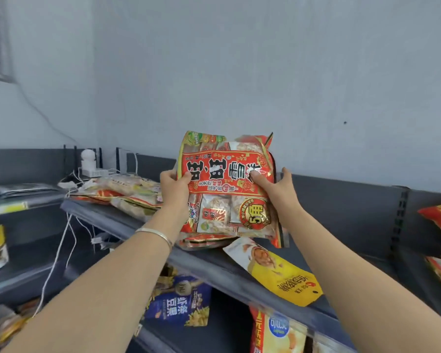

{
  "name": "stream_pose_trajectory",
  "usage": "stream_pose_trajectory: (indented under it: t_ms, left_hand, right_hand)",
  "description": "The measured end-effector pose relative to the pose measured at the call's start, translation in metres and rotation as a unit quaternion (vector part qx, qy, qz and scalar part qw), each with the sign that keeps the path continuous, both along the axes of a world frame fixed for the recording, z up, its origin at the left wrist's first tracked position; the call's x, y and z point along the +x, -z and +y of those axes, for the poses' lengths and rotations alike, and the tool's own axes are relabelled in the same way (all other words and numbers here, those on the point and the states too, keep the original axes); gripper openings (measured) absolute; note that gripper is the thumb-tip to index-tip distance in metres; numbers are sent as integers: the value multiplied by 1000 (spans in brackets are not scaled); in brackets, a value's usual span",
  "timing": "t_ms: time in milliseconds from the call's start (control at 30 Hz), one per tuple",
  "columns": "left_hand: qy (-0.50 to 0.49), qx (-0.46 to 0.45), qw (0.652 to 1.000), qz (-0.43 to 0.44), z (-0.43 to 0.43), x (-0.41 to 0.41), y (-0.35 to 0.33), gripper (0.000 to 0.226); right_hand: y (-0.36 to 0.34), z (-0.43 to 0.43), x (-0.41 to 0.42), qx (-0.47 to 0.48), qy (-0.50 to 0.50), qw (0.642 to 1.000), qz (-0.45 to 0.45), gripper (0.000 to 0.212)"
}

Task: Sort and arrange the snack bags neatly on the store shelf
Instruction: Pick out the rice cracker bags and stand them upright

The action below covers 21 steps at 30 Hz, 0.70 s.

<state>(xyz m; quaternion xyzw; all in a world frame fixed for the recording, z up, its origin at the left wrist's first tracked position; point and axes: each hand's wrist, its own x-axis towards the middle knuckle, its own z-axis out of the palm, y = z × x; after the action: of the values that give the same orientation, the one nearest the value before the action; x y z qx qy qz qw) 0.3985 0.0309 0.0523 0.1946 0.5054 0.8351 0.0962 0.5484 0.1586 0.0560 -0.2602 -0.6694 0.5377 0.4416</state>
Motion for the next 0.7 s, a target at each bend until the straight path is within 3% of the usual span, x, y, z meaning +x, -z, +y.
stream_pose_trajectory:
  t_ms: [100,267,400,500,567,633,700]
  left_hand:
    - [-41,-11,999,13,-34,-47,4,17]
    - [-32,-47,998,17,-84,-123,3,25]
    - [-33,-135,988,66,-109,-179,7,34]
    - [-141,-304,927,169,-116,-217,14,59]
    - [-197,-360,889,201,-115,-230,21,63]
    - [-203,-343,899,181,-110,-240,27,71]
    - [-198,-279,932,119,-102,-251,34,87]
  right_hand:
    - [1,-24,-50,-15,-80,997,15,110]
    - [2,-65,-132,-38,-132,991,3,93]
    - [7,-90,-190,-71,-110,991,36,108]
    - [15,-94,-232,-85,-58,993,63,127]
    - [17,-96,-254,-90,-17,993,76,129]
    - [16,-101,-268,-100,19,992,77,120]
    - [17,-96,-285,-115,46,987,101,106]
